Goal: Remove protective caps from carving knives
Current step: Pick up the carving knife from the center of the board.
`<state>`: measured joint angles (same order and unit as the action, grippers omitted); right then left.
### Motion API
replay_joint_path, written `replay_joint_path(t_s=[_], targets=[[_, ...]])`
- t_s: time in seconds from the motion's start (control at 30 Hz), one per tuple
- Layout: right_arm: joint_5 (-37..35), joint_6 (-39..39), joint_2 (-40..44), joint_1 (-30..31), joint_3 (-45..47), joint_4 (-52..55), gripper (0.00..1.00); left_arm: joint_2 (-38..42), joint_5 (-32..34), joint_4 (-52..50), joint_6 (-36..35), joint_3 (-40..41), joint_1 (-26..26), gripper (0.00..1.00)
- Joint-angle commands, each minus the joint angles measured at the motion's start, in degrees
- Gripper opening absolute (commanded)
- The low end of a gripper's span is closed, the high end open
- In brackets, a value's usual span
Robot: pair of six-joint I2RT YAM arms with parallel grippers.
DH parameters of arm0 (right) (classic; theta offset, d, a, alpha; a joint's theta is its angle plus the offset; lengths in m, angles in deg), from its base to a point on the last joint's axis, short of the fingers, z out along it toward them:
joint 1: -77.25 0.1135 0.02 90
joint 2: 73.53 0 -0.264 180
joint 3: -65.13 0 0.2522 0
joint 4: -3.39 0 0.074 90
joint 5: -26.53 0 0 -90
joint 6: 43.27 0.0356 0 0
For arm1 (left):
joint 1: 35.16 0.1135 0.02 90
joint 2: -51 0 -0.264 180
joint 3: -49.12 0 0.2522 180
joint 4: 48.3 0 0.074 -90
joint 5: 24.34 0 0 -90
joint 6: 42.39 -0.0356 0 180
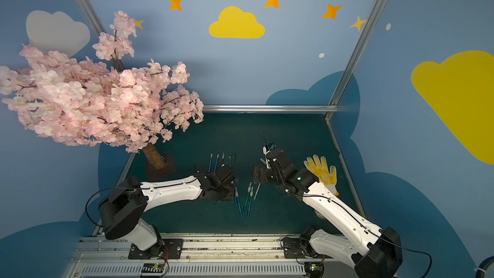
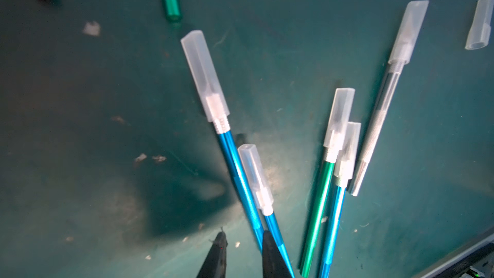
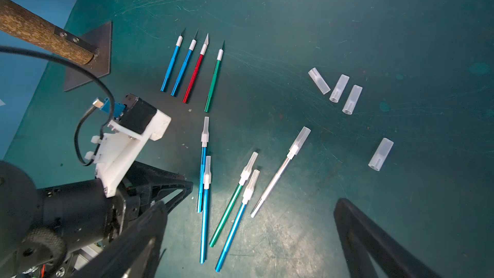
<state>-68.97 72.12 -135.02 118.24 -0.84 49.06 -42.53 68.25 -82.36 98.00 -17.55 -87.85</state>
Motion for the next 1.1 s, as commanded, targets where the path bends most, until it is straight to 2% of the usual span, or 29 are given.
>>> replay_joint_path(t_s=[0.0, 0.6, 1.07], targets=[[-0.6, -0.8, 0.7, -0.3, -0.4, 0.6, 0.98, -0.9, -1.1, -0.6, -0.4, -1.1, -0.1, 0.25], [-0.9, -1.0, 2.2, -0.3, -0.4, 2.1, 0.98, -6.0, -0.2, -3.4, -0.8, -4.1, -0.1, 0.19], [-1.2, -1.4, 1.9, -0.5, -0.8, 3.1, 0.98, -10.8, 4.7, -15.7, -3.1, -10.3, -0.1, 0.19]])
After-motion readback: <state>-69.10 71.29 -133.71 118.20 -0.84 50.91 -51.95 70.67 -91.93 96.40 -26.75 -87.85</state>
